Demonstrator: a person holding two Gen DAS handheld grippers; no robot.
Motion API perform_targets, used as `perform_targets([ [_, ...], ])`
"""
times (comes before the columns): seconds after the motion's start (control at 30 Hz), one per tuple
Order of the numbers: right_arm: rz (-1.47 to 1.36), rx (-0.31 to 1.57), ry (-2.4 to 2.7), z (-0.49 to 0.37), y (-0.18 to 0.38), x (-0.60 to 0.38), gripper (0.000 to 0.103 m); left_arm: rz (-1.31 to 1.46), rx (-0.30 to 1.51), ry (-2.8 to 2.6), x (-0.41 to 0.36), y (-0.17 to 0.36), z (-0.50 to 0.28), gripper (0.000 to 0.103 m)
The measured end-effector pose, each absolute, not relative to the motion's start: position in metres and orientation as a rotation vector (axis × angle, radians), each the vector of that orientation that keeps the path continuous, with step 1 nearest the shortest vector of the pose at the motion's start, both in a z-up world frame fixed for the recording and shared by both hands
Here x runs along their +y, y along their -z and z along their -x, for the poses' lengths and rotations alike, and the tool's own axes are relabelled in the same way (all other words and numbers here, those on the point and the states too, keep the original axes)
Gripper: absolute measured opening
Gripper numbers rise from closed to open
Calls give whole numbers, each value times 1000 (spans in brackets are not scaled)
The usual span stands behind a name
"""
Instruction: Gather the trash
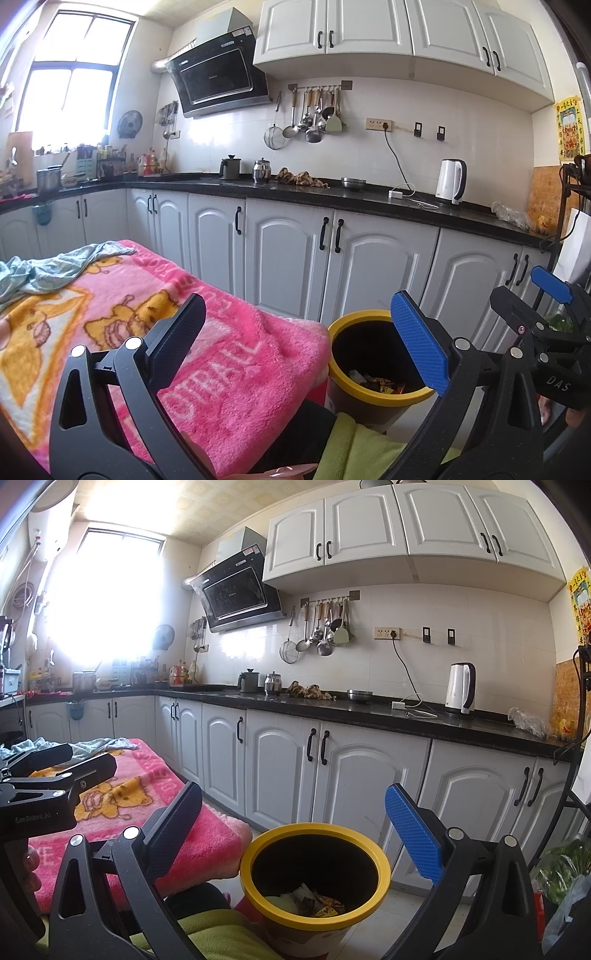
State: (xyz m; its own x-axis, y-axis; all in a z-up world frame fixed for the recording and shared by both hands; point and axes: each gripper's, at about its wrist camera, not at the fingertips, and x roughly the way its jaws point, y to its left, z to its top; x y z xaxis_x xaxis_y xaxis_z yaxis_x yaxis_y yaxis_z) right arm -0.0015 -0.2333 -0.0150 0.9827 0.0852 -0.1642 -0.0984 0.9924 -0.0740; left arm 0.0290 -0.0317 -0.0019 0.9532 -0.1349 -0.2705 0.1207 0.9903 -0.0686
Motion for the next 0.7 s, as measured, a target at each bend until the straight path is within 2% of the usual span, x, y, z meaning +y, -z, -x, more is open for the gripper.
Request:
perform_targets([
  [0.27,85,184,-101,-4,14,-230,97,68,290,112,-18,5,-31,92],
  [0.4,88,232,-205,-20,8,-210,97,133,357,80,11,6,-33,92],
  [0.57,127,309,-469,-50,0,-125,97,244,407,-171,119,8,-14,92],
  [0.7,172,521,-807,-74,12,18,97,327,469,-602,261,19,19,92],
])
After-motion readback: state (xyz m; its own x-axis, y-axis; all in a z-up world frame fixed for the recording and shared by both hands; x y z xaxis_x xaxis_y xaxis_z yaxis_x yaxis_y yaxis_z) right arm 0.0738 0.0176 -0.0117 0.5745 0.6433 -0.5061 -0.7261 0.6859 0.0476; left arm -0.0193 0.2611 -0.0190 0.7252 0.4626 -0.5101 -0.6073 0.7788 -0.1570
